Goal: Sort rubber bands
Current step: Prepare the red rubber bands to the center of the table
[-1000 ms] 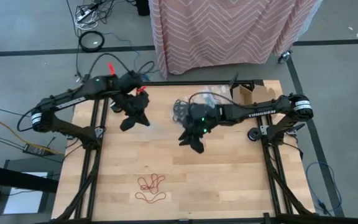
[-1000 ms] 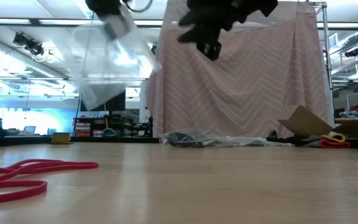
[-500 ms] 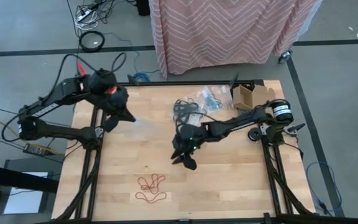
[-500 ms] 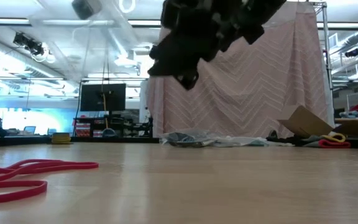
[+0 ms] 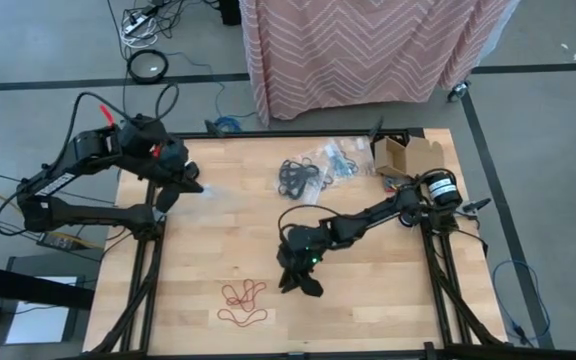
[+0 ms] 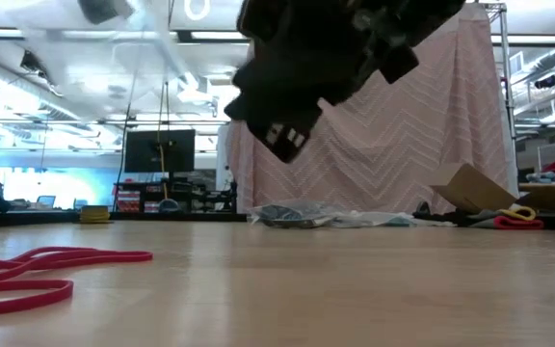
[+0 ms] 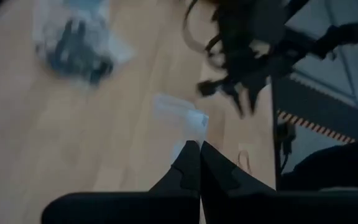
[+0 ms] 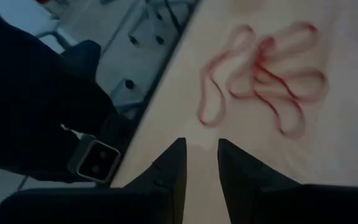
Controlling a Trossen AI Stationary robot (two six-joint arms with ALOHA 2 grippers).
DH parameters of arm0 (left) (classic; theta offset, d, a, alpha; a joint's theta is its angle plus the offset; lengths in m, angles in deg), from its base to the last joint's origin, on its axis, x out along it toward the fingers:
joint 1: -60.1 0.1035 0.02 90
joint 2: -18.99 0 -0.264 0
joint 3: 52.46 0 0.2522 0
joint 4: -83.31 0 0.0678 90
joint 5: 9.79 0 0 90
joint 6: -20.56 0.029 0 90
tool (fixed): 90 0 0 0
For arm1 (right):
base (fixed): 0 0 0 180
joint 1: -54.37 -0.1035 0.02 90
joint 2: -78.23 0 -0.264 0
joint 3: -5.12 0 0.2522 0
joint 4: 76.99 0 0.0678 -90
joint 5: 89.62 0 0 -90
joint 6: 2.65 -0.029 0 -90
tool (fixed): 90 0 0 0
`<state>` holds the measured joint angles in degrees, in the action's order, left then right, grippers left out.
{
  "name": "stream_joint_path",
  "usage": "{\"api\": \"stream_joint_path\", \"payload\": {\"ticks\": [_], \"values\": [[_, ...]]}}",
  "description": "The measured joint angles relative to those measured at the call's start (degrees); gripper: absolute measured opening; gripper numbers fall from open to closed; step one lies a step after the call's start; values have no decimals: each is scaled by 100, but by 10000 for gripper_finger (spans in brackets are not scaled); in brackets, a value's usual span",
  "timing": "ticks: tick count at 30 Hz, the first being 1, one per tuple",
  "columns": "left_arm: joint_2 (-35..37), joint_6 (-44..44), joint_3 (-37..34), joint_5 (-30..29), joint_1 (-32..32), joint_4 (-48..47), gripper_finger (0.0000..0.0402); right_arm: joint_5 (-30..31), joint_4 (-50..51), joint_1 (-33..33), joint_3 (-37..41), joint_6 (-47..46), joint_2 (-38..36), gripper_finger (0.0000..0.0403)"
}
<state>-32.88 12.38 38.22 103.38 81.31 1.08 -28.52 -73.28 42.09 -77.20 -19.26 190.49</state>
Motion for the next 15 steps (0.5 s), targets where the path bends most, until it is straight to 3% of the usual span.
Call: {"api": "stream_joint_path", "payload": {"ticks": [5,10,15], "values": [[97,-110,-213,-262,0,-476,0,25,-187,-299,-269,31,112,73],[221,-296,-411,-19,-16,-210,0,115,7,-568,-569,-260,246,50],[385,-258,-508,120,-91,-192,0,729,14,-815,-1050,-53,507,46]]}}
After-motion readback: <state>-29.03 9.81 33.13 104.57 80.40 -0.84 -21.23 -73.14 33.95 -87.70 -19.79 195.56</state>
